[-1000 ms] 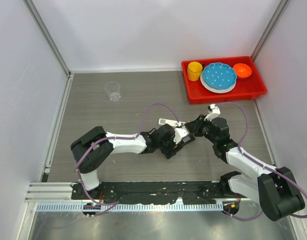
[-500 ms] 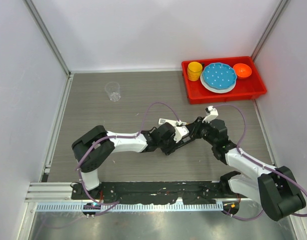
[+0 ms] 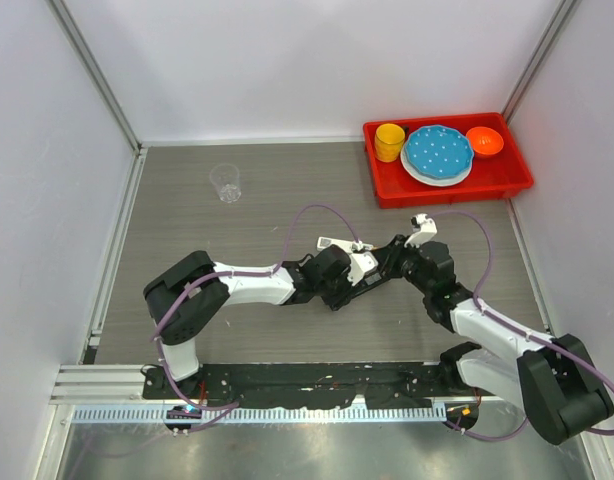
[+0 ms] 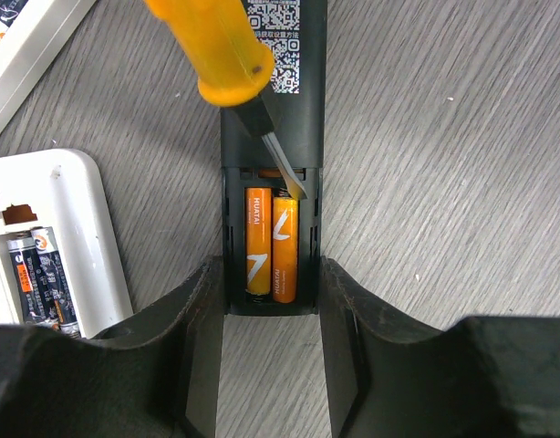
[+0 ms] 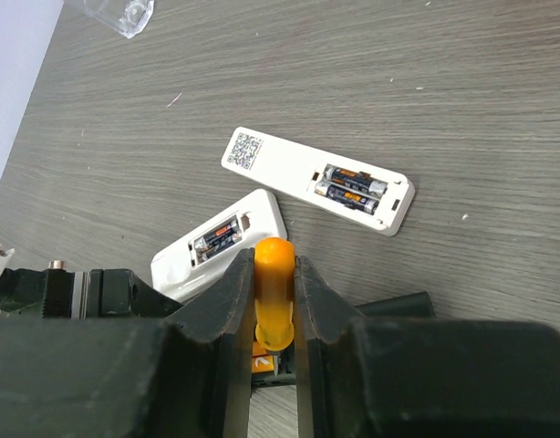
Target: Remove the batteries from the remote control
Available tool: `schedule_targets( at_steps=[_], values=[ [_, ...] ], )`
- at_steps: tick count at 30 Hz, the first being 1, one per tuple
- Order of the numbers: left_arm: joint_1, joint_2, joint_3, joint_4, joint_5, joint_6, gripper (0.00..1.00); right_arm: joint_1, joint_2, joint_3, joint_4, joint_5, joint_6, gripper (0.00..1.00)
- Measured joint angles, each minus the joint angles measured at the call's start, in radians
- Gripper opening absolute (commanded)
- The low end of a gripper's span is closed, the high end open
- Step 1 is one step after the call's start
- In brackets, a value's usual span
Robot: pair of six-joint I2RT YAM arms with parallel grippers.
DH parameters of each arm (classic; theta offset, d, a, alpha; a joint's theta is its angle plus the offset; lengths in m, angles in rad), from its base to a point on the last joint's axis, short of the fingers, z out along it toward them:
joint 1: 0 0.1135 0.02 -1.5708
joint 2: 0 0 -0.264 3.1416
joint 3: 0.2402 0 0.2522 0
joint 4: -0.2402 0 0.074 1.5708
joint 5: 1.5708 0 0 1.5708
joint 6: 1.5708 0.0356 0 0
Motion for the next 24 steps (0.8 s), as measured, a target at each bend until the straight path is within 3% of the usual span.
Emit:
schedule_targets(
  at_steps=[9, 24],
  values=[
    [0.000, 0.000, 0.000, 0.000, 0.000, 0.000, 0.01, 0.000, -0.066, -0.020, -0.002, 0.081, -0.002, 0.01],
    [0.000, 0.001, 0.002, -0.003, 0.000, 0.000, 0.00, 0.013, -0.042, -0.045, 0.051, 0.067, 0.010, 0.01]
  ],
)
